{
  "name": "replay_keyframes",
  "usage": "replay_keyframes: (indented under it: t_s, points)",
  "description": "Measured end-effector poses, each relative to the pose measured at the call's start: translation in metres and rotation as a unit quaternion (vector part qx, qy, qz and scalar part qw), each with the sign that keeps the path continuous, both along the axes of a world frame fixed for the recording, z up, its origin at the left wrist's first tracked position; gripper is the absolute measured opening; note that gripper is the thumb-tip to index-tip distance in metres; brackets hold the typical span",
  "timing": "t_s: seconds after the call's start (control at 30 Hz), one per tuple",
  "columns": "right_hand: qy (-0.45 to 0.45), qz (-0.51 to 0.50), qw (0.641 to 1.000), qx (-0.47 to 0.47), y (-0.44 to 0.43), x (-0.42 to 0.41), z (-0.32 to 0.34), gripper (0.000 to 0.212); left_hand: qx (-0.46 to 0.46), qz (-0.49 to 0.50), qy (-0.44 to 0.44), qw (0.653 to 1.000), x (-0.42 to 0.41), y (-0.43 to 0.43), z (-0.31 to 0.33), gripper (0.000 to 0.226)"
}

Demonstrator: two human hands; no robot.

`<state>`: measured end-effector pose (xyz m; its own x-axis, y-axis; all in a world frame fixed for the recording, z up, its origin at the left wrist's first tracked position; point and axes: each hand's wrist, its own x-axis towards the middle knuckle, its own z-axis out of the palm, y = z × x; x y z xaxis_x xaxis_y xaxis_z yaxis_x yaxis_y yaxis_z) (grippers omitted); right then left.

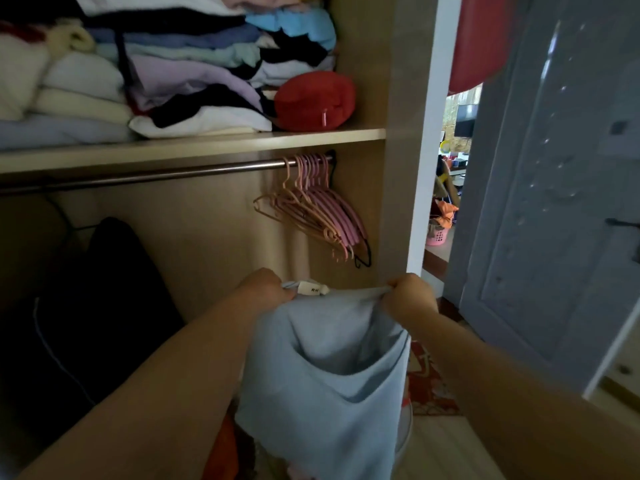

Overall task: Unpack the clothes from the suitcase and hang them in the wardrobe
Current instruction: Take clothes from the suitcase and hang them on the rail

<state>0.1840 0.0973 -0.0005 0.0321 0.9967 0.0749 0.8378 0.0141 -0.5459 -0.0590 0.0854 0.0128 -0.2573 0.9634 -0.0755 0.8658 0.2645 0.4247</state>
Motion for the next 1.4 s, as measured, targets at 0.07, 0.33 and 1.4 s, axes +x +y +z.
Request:
replay_keyframes:
  t_s: [0.07, 0.33, 1.4]
  points:
    - [0.063, 0.061, 0.991, -0.096, 0.003, -0.01, 0.008, 0.009, -0.011, -0.002, 0.003, 1.0, -0.008, 0.006, -0.002, 0.048]
    - [0.124, 0.137, 0.952, -0.245, 0.013, -0.037, 0.006, 0.005, -0.109, -0.034, 0.0, 0.993, -0.021, 0.033, -0.011, 0.045]
    - [-0.27, -0.01, 0.955, 0.126, 0.05, -0.032, -0.013, 0.017, 0.048, 0.056, -0.479, 0.874, 0.035, 0.198, 0.033, 0.031]
